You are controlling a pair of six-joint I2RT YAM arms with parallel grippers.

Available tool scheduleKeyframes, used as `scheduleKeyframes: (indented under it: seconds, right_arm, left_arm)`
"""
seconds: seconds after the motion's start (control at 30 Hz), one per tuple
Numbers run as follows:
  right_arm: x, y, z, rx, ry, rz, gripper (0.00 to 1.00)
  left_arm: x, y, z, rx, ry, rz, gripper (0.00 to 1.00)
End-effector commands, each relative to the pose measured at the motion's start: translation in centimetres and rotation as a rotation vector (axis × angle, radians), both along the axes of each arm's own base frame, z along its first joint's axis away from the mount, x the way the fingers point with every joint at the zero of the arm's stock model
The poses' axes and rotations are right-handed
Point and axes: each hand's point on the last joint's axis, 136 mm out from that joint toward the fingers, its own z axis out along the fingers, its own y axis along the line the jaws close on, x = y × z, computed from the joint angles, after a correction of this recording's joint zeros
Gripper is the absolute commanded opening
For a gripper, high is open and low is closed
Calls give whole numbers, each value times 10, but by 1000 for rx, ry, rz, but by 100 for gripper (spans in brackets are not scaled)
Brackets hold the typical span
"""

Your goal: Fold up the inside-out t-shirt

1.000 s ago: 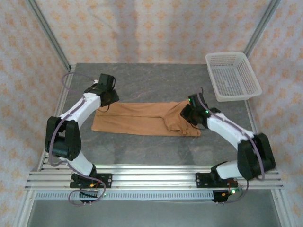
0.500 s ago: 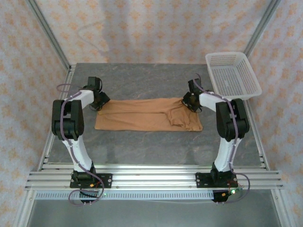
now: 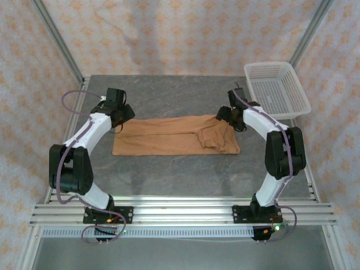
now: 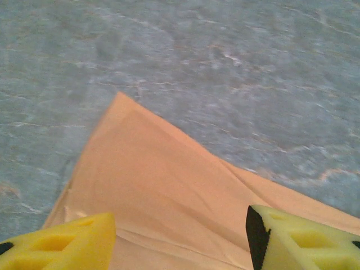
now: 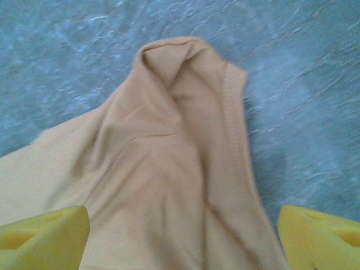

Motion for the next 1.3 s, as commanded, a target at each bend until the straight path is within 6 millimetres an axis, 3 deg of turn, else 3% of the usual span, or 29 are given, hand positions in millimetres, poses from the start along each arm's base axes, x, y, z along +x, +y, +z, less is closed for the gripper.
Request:
scheduleKeyframes:
  seconds: [0.0, 0.1, 0.2, 0.27, 0.5, 0.67, 0.83, 1.03, 1.17, 1.27]
  right_arm:
    - [-22, -25, -38, -163, 141, 26, 90]
    - [-21, -14, -56, -127, 180, 46, 94]
    - [-22, 1, -66, -115, 193, 75, 88]
    - [-24, 8, -71, -117, 194, 89, 78]
    - [-30, 16, -75, -152, 196, 83, 30]
    - [-33, 17, -77, -158, 207, 79, 14]
    - [-34, 1, -55, -195, 168, 72, 4]
    - [-44, -37, -19, -170, 114, 22, 0]
    - [-50, -31, 10, -106, 55, 53, 0]
    - [-55, -12, 29, -18, 14, 84, 0]
  left_arm:
    - [-19, -3, -28, -2, 98, -17, 64]
    - [-21, -7, -34, -21, 111, -29, 62]
    - [-25, -8, -37, -26, 119, -28, 62]
    - [-26, -8, -38, -28, 120, -31, 62]
    - [-28, -11, -37, -39, 124, -39, 60]
    - [-27, -15, -37, -55, 120, -48, 58]
    - [-20, -27, -48, -112, 124, -63, 58]
    - [5, -73, -90, -234, 145, -115, 57]
    - [16, -79, -125, -253, 226, -113, 56]
    - [20, -84, -130, -268, 250, -127, 56]
